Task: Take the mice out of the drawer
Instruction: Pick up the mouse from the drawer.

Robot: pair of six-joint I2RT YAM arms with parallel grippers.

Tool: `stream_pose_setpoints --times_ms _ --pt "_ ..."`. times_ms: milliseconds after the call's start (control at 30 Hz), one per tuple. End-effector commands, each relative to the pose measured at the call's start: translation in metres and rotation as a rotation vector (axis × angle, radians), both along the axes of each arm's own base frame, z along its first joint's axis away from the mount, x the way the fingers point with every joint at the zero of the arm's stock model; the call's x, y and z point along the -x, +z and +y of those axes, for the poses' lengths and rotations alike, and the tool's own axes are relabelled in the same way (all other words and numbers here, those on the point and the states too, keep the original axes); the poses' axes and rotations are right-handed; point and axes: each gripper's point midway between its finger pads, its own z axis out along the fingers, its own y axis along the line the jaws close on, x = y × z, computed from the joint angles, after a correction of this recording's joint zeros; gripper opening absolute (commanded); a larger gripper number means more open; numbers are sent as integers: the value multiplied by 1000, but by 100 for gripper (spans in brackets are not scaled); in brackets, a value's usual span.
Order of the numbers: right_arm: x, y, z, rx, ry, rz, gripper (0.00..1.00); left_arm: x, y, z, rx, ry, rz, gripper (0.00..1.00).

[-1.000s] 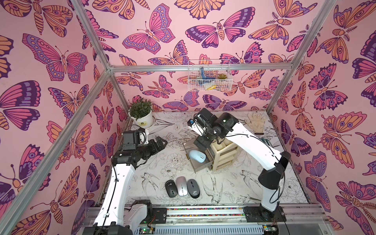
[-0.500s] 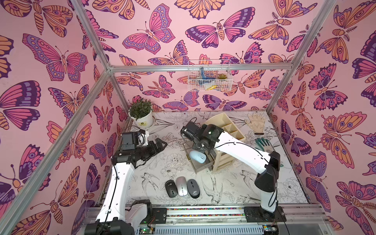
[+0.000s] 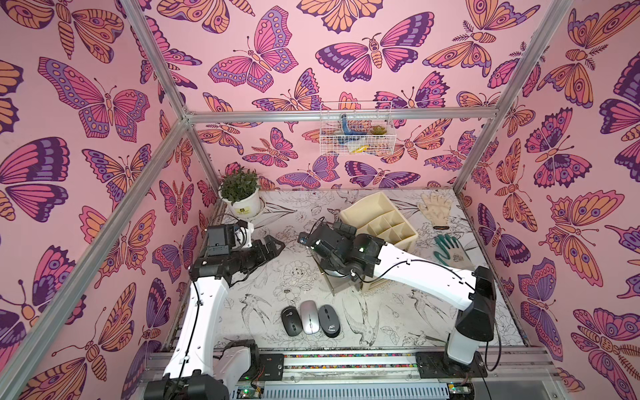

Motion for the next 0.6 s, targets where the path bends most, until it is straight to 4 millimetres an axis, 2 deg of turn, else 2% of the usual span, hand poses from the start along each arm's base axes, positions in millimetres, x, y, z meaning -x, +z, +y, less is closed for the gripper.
stream_pose_setpoints --times_ms 0,133,333,567 --pt "21 -15 1 1 59 165 100 4 -1 -1 5 -17 -13 100" --pt "30 -25 3 10 82 248 99 4 -1 -2 6 -18 -13 100" --pt "46 -54 -4 52 85 505 98 5 -1 -2 9 -21 -15 100" --pt "35 -72 -4 79 64 593 95 5 0 -2 9 -21 -18 100"
